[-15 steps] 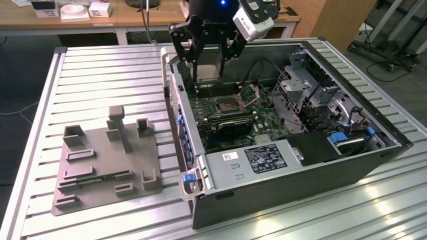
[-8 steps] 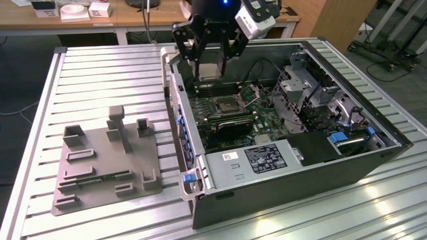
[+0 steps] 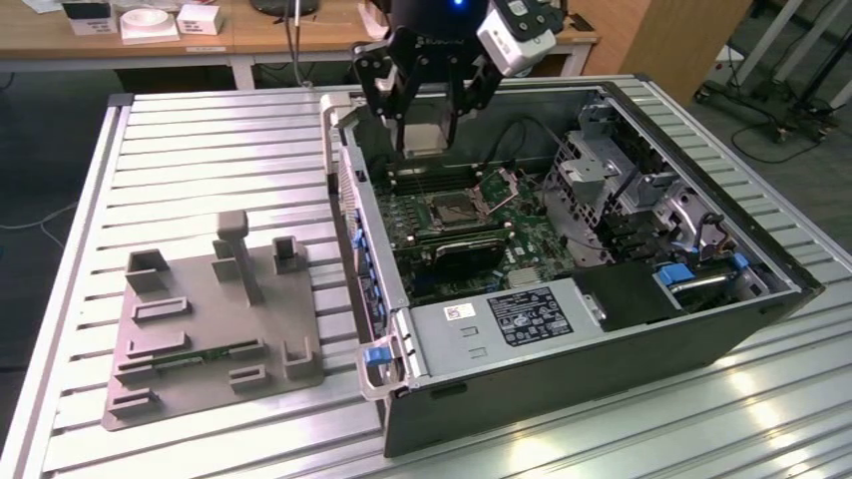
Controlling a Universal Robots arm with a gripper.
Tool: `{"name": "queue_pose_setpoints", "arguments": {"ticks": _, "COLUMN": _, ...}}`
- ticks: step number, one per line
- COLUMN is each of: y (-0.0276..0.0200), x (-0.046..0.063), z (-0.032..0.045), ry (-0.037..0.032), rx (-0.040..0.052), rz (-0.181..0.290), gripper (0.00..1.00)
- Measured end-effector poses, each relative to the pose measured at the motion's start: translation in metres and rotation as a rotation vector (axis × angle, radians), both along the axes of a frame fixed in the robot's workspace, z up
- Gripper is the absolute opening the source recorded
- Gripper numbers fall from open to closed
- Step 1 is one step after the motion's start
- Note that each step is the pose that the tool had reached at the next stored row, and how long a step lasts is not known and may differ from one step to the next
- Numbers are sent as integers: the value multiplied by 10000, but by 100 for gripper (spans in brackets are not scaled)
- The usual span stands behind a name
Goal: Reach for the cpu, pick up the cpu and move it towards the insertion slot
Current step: 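Pick up the cpu and move it towards the insertion slot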
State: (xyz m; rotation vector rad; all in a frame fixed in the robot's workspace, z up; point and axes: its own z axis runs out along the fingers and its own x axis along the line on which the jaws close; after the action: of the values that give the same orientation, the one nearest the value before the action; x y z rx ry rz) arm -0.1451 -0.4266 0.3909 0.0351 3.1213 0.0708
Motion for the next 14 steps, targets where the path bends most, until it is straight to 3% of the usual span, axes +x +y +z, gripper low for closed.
{"name": "queue_pose_setpoints", "arguments": {"ticks": 10, "y": 63, "x": 65, "z": -8, "ry": -14, "rx": 0, "rz": 1, "gripper": 54}}
{"name": "queue_pose_setpoints", "arguments": {"ticks": 14, "y": 67, "x": 66, "z": -9, "ry": -16, "rx": 0, "rz": 0, "gripper": 54}}
